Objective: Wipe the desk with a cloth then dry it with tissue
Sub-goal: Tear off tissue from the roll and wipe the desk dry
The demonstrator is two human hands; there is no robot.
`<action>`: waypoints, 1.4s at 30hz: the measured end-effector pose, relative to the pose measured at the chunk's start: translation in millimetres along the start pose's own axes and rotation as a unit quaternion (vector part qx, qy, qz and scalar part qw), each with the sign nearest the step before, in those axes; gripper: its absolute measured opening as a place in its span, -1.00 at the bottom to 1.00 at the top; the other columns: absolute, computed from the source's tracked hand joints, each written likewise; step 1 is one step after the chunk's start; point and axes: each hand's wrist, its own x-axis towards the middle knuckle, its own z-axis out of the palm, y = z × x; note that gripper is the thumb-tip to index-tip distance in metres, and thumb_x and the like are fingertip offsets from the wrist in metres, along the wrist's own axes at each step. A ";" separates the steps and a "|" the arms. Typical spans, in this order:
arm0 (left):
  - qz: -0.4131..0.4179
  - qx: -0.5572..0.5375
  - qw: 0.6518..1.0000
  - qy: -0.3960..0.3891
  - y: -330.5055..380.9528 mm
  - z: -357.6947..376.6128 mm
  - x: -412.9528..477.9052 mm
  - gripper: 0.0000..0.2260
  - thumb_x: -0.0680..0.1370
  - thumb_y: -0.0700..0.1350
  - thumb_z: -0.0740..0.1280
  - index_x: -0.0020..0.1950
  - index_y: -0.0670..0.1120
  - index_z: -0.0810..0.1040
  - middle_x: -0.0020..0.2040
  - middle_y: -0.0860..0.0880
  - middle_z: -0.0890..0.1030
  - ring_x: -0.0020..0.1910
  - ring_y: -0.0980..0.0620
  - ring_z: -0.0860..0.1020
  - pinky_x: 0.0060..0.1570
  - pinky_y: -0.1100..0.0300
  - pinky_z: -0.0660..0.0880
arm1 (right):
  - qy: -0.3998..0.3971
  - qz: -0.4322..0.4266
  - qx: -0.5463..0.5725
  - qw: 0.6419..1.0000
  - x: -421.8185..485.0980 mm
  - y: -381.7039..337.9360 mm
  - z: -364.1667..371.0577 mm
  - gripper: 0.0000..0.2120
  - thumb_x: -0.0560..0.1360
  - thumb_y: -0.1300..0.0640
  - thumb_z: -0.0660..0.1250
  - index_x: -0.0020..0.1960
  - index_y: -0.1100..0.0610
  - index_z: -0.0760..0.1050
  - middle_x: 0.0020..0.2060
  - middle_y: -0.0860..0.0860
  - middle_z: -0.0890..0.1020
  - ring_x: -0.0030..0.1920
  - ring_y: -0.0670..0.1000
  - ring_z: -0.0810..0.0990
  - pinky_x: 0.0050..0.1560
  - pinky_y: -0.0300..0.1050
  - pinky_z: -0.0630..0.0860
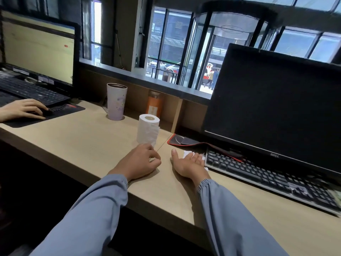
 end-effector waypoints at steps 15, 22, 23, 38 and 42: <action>0.002 0.003 1.000 0.002 -1.1 2.1 1.5 -0.77 0.60 0.10 0.32 0.15 0.12 0.72 0.09 0.16 0.52 0.10 0.11 0.50 0.21 0.13 0.52 | 0.008 0.018 -0.007 1.000 7.7 0.7 -0.4 0.01 0.54 -0.51 -0.28 0.66 0.25 -0.23 0.65 0.21 -0.20 0.64 0.22 -0.28 0.60 0.16 -0.23; 0.009 0.001 1.000 0.002 -1.5 2.7 4.3 -0.78 0.60 0.09 0.32 0.14 0.13 0.71 0.08 0.17 0.51 0.10 0.13 0.48 0.20 0.15 0.50 | 0.003 0.020 -0.016 1.000 1.5 0.5 3.3 0.02 0.53 -0.52 -0.28 0.66 0.25 -0.23 0.65 0.22 -0.23 0.63 0.23 -0.30 0.58 0.16 -0.25; 0.010 0.003 1.000 0.003 -2.1 2.9 3.4 -0.78 0.60 0.09 0.32 0.14 0.13 0.71 0.09 0.17 0.52 0.10 0.13 0.48 0.19 0.16 0.49 | 0.001 0.018 -0.014 1.000 2.9 0.4 1.2 0.02 0.53 -0.52 -0.28 0.66 0.25 -0.22 0.65 0.23 -0.21 0.64 0.23 -0.28 0.59 0.16 -0.24; 0.017 0.017 1.000 0.009 -0.2 2.3 1.6 -0.76 0.61 0.10 0.30 0.15 0.10 0.72 0.09 0.14 0.52 0.10 0.11 0.48 0.18 0.12 0.49 | -0.025 -0.141 -0.072 0.987 -20.0 21.1 4.4 -0.11 0.60 -0.43 -0.27 0.68 0.19 -0.21 0.66 0.16 -0.21 0.64 0.15 -0.31 0.60 0.11 -0.24; 0.017 0.026 0.999 0.007 -0.4 3.3 0.9 -0.75 0.62 0.10 0.30 0.18 0.10 0.70 0.12 0.13 0.52 0.13 0.11 0.47 0.21 0.13 0.47 | -0.041 -0.193 -0.085 0.977 -27.4 26.4 5.3 -0.14 0.59 -0.45 -0.26 0.68 0.09 -0.25 0.66 0.09 -0.26 0.63 0.11 -0.35 0.60 0.12 -0.26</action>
